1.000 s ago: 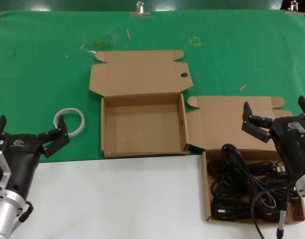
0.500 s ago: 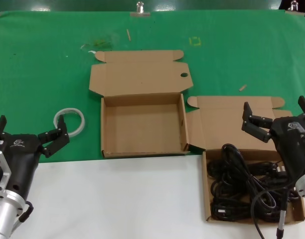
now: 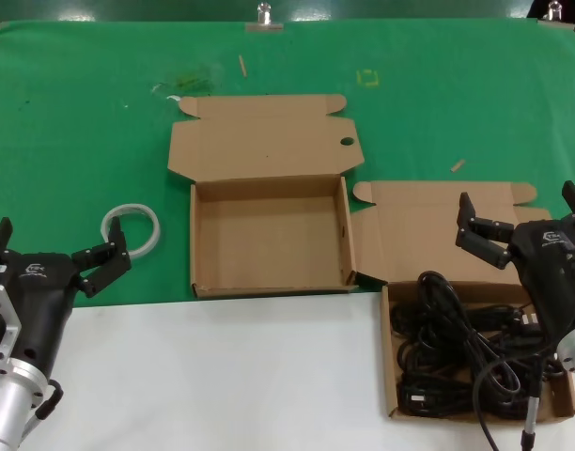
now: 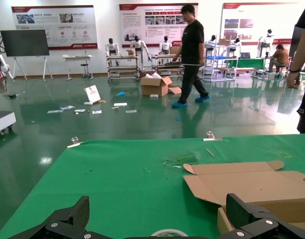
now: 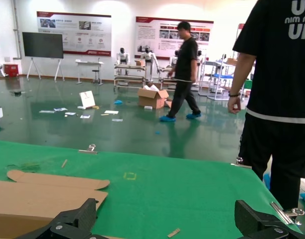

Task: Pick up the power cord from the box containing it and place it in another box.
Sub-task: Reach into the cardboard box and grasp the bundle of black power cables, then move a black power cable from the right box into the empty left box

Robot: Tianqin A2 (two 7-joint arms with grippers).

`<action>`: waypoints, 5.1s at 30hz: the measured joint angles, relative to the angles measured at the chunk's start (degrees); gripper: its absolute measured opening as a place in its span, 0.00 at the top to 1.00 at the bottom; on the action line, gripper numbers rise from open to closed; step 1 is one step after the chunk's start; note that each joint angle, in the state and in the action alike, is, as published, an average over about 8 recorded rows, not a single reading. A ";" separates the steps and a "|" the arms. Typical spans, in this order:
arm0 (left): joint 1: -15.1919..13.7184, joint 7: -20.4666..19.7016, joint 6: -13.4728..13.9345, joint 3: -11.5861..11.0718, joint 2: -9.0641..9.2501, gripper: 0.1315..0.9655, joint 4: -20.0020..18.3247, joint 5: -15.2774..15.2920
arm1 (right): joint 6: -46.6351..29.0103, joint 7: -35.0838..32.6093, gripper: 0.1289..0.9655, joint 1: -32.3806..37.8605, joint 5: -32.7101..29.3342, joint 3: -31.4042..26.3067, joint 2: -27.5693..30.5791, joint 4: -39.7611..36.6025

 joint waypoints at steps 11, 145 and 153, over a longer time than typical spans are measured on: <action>0.00 0.00 0.00 0.00 0.00 0.00 0.00 0.00 | 0.00 0.00 0.00 0.00 0.00 0.00 0.00 0.00; 0.00 -0.02 0.00 0.00 0.00 0.99 0.00 0.02 | 10.21 -17.06 0.88 45.48 53.93 -65.12 7.34 -23.25; 0.00 -0.02 0.00 0.00 0.00 0.99 0.00 0.02 | 11.98 -17.85 0.78 45.73 53.85 -65.08 10.54 -17.94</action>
